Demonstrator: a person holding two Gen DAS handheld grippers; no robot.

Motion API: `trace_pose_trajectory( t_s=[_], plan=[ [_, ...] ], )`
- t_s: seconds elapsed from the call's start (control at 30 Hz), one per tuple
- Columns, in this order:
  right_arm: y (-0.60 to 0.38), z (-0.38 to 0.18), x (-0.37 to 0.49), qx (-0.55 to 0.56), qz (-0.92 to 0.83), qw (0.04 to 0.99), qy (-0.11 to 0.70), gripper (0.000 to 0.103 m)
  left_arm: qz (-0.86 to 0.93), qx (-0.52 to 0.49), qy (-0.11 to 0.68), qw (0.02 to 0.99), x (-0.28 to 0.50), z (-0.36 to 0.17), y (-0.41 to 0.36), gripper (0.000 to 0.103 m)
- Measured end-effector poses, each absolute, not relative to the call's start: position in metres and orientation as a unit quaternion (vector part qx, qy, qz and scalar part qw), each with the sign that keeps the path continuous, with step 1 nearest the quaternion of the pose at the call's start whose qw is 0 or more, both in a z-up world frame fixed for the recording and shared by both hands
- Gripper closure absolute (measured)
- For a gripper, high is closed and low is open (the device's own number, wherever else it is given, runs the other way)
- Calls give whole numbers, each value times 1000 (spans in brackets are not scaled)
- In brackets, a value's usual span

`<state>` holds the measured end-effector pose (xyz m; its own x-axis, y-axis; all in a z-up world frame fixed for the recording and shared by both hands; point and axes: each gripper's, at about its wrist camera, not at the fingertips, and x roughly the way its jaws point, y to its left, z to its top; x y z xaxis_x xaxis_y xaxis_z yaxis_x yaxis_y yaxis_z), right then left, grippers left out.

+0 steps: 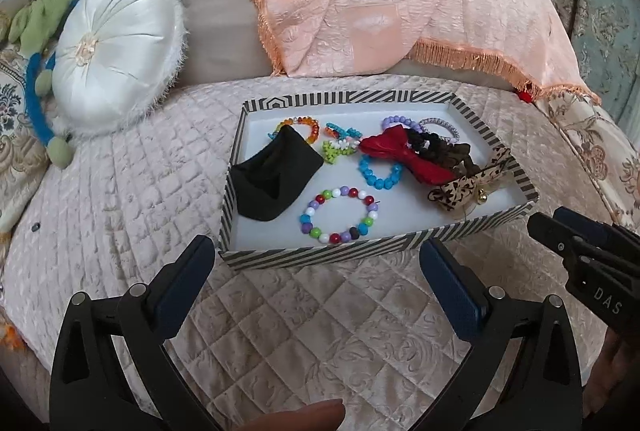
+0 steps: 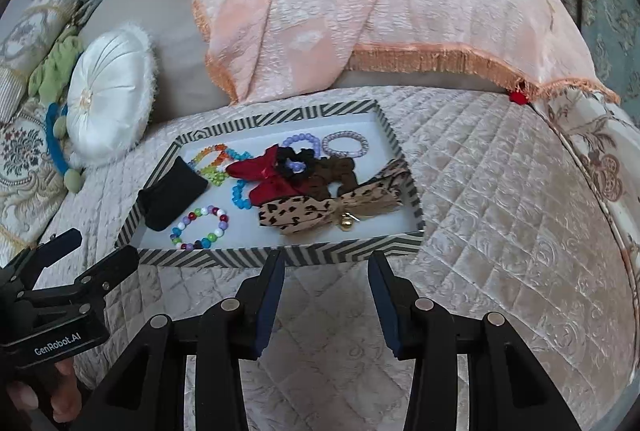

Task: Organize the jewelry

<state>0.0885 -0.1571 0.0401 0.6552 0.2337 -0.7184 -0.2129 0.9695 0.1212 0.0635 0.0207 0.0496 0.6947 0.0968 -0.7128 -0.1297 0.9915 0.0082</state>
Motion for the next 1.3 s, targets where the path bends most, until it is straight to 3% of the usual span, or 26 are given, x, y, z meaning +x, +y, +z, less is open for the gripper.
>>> trace_pose_trajectory(
  t_s=[1.3],
  plan=[
    [-156, 35, 88, 6, 119, 907, 404, 62, 47, -16, 400, 915, 64, 42, 16, 0]
  ],
)
